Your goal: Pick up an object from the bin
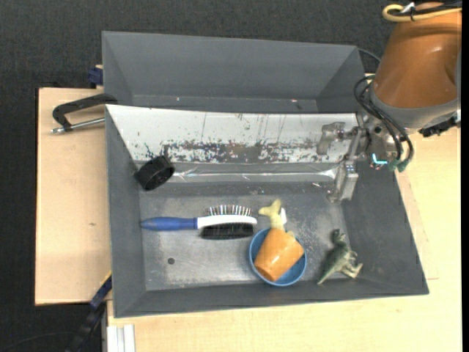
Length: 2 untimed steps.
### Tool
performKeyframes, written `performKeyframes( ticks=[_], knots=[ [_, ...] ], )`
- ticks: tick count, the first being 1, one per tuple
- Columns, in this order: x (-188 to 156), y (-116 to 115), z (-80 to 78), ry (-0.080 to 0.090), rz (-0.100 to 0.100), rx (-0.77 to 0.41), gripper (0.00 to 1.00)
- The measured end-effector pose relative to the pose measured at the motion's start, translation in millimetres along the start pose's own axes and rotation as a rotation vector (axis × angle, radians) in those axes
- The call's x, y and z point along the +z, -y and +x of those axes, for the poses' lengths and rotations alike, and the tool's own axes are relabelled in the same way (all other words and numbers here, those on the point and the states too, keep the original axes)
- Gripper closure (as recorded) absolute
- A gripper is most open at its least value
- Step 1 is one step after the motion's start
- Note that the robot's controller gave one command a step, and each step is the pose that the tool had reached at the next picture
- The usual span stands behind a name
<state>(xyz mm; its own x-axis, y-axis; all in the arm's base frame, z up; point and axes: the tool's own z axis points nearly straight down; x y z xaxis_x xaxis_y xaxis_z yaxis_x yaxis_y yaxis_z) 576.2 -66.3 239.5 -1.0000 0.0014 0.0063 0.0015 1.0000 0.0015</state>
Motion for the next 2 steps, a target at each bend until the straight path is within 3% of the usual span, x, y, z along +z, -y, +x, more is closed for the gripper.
performKeyframes(
  ticks=[1,2],
  knots=[
    [132,-38,31.2,0.001,0.000,-0.413,0.00],
    [167,-59,52.0,0.006,0.006,-0.610,0.00]
  ],
)
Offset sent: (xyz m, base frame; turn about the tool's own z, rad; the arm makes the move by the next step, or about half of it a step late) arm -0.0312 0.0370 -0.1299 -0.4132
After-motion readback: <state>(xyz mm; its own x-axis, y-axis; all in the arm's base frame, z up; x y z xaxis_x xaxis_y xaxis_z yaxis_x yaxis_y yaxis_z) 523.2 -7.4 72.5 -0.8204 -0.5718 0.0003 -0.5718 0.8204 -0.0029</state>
